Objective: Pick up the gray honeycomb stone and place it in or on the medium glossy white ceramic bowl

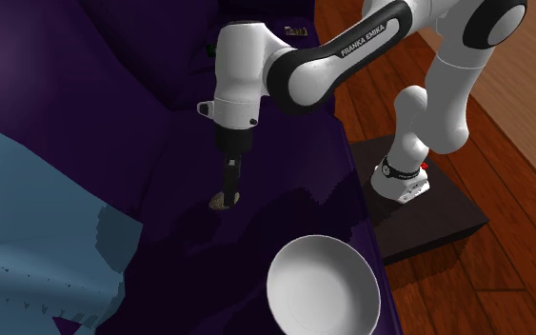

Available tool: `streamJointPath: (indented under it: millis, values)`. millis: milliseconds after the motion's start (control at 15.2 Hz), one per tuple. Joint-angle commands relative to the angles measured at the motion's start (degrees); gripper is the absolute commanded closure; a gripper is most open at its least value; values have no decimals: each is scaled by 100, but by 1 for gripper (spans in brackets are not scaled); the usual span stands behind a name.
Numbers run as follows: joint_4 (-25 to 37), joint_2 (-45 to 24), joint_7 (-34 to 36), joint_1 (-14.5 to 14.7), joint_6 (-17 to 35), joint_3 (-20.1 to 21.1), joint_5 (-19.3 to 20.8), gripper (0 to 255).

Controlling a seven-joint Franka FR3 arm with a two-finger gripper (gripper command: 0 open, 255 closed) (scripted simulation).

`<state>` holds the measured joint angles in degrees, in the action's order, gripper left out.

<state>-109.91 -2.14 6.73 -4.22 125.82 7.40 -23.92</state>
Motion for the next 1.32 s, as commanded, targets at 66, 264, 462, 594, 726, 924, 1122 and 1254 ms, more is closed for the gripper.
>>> streamJointPath:
  millis: [66,264,462,594,726,924,1122,1254]
  values:
    - [-36,-54,-4,22,99,20,-15,0]
    - [-35,-55,-4,22,99,20,-15,0]
    - [-35,-55,-4,22,99,20,-15,0]
    - [-35,-55,-4,22,99,20,-15,255]
    - [-32,-57,-3,22,98,21,-14,255]
    - [-32,-58,-4,21,99,20,-15,255]
    - [-35,-55,-4,21,99,21,-15,255]
    - [74,-20,54,16,-37,14,19,255]
